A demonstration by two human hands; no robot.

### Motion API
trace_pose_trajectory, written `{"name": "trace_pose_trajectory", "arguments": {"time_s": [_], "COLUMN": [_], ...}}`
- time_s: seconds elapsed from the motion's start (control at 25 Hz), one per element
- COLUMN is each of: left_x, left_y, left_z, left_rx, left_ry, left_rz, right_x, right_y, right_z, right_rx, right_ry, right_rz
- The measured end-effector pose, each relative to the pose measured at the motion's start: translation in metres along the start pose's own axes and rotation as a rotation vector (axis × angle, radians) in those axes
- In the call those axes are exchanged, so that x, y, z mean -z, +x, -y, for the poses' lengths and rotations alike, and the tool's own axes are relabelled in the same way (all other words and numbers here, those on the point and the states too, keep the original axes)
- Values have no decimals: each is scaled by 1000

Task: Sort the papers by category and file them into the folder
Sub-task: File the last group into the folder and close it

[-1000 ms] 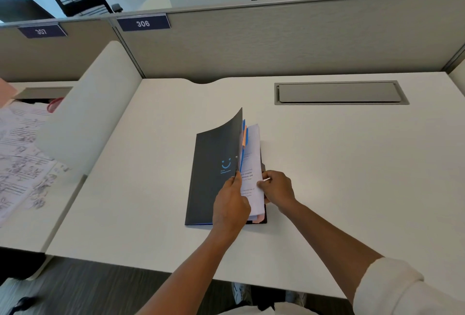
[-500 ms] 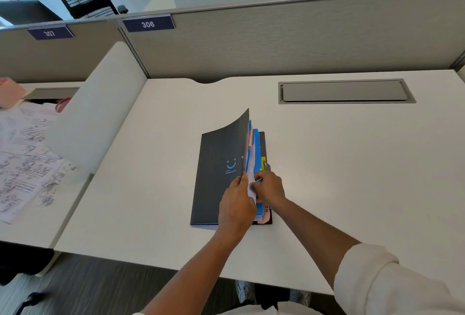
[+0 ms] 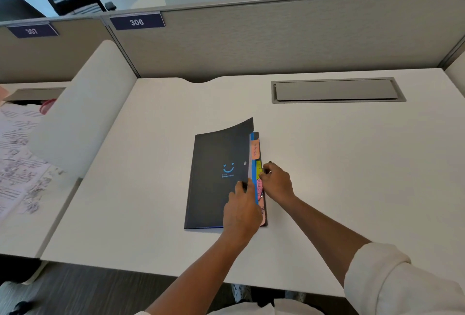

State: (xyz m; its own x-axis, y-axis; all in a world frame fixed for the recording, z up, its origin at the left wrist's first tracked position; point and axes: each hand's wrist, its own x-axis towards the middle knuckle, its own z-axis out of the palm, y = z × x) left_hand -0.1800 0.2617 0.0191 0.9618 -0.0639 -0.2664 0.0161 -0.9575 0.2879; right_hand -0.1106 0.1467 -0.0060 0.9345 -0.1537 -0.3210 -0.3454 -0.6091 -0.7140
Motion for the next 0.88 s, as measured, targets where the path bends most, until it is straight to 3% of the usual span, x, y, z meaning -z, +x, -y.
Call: {"name": "trace_pose_trajectory", "arguments": {"time_s": [0.16, 0.4, 0.6, 0.88], "left_x": [-12, 7, 11, -1], "left_y": [7, 36, 72, 83], "left_z": [-4, 20, 57, 60], "left_rx": [-67, -195, -189, -123], "left_ry": [76, -53, 236, 222], "left_rz": [85, -35, 201, 410], "right_x": [4, 15, 17, 5], "right_y": [4, 6, 2, -1], "right_z": [-11, -17, -20, -19], "right_rx": [-24, -4, 53, 154], "right_ry": [33, 63, 64, -21], "right_rz": [-29, -92, -135, -142]}}
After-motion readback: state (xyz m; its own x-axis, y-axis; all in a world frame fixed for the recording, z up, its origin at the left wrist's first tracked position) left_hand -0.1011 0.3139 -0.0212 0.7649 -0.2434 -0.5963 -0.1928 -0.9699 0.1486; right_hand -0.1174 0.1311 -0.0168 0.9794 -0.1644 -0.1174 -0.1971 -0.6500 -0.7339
